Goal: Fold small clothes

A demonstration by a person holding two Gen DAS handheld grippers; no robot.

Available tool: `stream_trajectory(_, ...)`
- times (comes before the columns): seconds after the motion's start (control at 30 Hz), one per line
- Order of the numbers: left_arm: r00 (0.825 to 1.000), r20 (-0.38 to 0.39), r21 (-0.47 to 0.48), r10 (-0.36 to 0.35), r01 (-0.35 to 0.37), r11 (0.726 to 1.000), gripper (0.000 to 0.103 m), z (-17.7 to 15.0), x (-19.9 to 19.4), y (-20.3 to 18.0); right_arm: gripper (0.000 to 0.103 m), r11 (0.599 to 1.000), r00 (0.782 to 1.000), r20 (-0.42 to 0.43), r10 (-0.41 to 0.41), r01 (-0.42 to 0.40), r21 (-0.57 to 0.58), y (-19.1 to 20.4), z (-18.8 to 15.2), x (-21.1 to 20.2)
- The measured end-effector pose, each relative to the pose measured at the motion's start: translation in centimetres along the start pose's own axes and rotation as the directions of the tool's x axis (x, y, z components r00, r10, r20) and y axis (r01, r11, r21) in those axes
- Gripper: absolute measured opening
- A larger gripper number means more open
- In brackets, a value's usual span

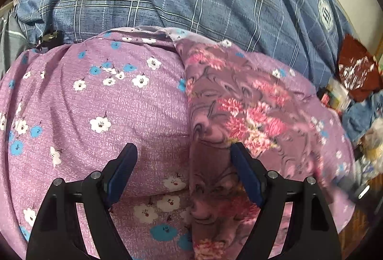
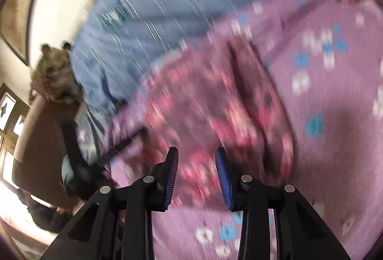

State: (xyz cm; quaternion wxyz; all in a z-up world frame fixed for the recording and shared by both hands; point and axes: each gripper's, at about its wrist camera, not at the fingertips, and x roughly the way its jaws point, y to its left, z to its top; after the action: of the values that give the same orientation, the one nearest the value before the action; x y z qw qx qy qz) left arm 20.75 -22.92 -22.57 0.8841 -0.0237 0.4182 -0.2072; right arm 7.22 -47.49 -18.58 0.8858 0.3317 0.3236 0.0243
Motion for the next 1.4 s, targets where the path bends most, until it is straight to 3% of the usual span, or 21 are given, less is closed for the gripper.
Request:
stream_trajectory(0.13, 1.000, 0.008, 0.051, 0.011, -0.011, 0.999, 0.081, 0.1, 0.0, -0.4, 0.035, 0.998, 0.997, 0.048, -0.062, 0.062, 0.001, 0.3, 0.4, 1.3)
stream_trajectory(0.27, 1.000, 0.019, 0.084, 0.024, -0.025, 0.996, 0.081, 0.2, -0.5, -0.5, 0.034, 0.994, 0.997, -0.017, -0.071, 0.072, 0.086, -0.7, 0.4, 4.0)
stream_trajectory(0.4, 0.999, 0.034, 0.101, 0.038, -0.042, 0.994, 0.081, 0.2, -0.9, -0.6, 0.031, 0.979, 0.982, -0.097, -0.164, 0.174, 0.104, -1.7, -0.4, 6.0)
stream_trajectory(0.6, 0.998, 0.039, 0.099, 0.046, -0.050, 0.994, 0.081, 0.3, -0.8, -0.4, 0.032, 0.981, 0.988, -0.074, -0.137, 0.145, 0.131, -1.9, -0.5, 5.5)
stream_trajectory(0.83, 0.996, 0.064, 0.104, 0.054, -0.061, 0.993, 0.081, 0.9, -0.9, -0.5, 0.035, 0.999, 0.996, 0.082, -0.046, 0.044, 0.023, 1.3, 1.4, 3.4)
stream_trajectory(1.07, 0.996, 0.070, 0.117, 0.062, -0.070, 0.991, 0.081, 1.8, -0.2, -0.8, 0.034, 1.000, 0.997, 0.070, -0.018, 0.016, 0.026, 2.6, 3.9, 6.7)
stream_trajectory(1.2, 0.996, 0.051, 0.136, 0.070, -0.077, 0.988, 0.082, 2.1, 1.0, -1.0, 0.034, 0.994, 0.994, 0.002, -0.109, 0.109, -0.010, 2.7, 4.5, 9.7)
stream_trajectory(1.27, 0.996, 0.020, 0.161, 0.084, -0.086, 0.983, 0.085, 2.1, 2.1, -1.2, 0.028, 0.979, 0.978, -0.055, -0.201, 0.198, -0.048, 2.2, 4.4, 11.9)
stream_trajectory(1.4, 0.997, -0.004, 0.137, 0.073, -0.072, 0.988, 0.085, 2.0, 2.6, -0.9, 0.026, 0.960, 0.965, -0.038, -0.259, 0.253, -0.123, 3.3, 4.1, 11.9)
